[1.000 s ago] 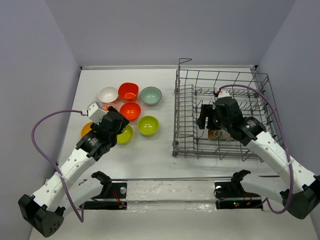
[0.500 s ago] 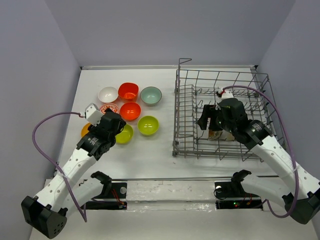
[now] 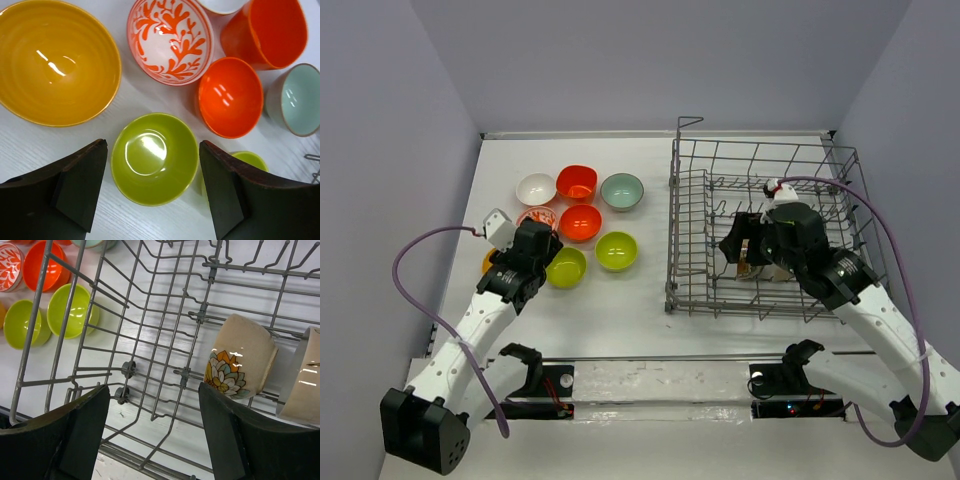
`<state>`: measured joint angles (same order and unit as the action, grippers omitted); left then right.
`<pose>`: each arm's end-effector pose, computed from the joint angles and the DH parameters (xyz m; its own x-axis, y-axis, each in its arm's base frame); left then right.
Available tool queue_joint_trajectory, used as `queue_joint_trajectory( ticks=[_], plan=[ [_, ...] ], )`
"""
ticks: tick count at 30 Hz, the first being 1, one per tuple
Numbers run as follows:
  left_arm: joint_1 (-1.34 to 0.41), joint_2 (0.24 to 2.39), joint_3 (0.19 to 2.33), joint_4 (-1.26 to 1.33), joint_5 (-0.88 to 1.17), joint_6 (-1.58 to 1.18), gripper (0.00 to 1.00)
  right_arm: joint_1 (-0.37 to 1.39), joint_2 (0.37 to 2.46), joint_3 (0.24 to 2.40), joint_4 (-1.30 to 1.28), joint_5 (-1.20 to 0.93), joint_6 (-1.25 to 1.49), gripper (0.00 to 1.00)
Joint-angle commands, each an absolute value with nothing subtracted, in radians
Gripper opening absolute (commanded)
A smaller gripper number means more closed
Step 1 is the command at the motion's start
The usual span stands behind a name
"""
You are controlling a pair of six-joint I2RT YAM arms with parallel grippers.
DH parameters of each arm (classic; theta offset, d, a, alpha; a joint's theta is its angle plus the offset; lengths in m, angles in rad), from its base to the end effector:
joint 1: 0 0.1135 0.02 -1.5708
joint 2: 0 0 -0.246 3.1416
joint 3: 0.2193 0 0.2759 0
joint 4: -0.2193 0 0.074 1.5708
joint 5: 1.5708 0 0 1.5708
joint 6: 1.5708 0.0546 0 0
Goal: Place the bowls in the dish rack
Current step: Pick up the bowl from the corner of the board.
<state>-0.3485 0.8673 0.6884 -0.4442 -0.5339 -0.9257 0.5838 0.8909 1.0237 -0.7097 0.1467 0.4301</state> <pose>0.2302 -0.0541 0.2416 -0.2543 -0.6394 -0.7256 -0.4950 0.7306 -0.4703 0.1976 0.1210 0.3301 -0.5984 0.0991 -0.7951 -0.2129 0.9370 0.2770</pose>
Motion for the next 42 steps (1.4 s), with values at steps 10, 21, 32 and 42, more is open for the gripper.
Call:
queue_joint_trajectory(
  ticks=[10, 21, 32, 42],
  plan=[
    [-0.247, 0.882, 0.549, -0.262, -0.405, -0.873, 0.83, 0.591, 0.844, 0.962, -0.698, 0.150, 0.429, 0.77],
    [-0.247, 0.888, 0.483, -0.207, -0.374, -0.873, 0.81, 0.591, 0.830, 0.959, -0.709, 0.161, 0.437, 0.78],
    [-0.247, 0.873, 0.397, -0.152, -0.308, -0.877, 0.75, 0.591, 0.831, 0.957, -0.703, 0.167, 0.440, 0.78],
    [-0.247, 0.928, 0.362, -0.110, -0.279, -0.862, 0.63, 0.591, 0.833, 0.957, -0.703, 0.167, 0.445, 0.78]
  ],
)
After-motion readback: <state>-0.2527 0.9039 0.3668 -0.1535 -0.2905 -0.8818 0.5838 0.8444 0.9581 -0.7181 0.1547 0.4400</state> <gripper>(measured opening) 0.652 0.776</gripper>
